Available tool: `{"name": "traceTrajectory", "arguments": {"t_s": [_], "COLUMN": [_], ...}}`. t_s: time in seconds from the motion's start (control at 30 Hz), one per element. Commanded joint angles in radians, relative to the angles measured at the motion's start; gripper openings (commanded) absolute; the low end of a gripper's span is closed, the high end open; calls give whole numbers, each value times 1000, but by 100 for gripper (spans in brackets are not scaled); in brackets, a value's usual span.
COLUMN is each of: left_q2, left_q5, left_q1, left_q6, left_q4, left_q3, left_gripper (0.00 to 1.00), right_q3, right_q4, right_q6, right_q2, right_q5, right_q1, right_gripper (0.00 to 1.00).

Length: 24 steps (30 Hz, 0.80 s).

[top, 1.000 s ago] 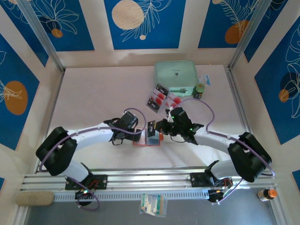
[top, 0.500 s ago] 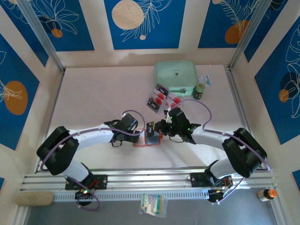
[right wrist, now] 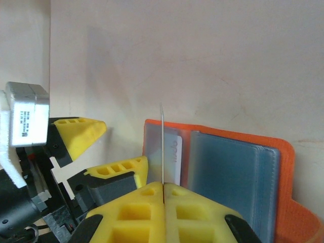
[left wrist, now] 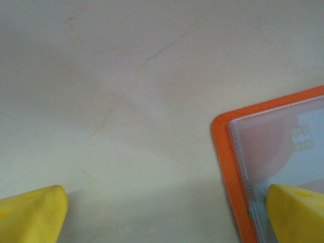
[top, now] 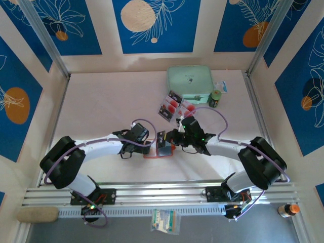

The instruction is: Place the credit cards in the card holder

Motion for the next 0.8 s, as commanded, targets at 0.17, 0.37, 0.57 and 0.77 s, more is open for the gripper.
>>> {"name": "traceTrajectory", "arguments": {"t_s": [0.17, 0.37, 0.57, 0.77], "left_q2": [9, 2, -1, -4], "left_q5": [-19, -20, -18, -21], "left_q1": [-9, -10, -10, -10], "left_q6": [-15, -16, -14, -17], "left_q4": [-14, -8, -5, -4], "left_q3": [-19, -24, -25, -33], "left_gripper": [100, 100, 100, 100], "right_q3": [10, -6, -25, -27], "right_q4": [37, 57, 78, 90], "right_q6": [5, 3, 4, 6], "right_q2": [37, 34, 20, 35], "right_q5": [-18, 3, 30, 35], "right_q1": [13, 18, 24, 28], "right_gripper": [0, 0, 0, 0]}}
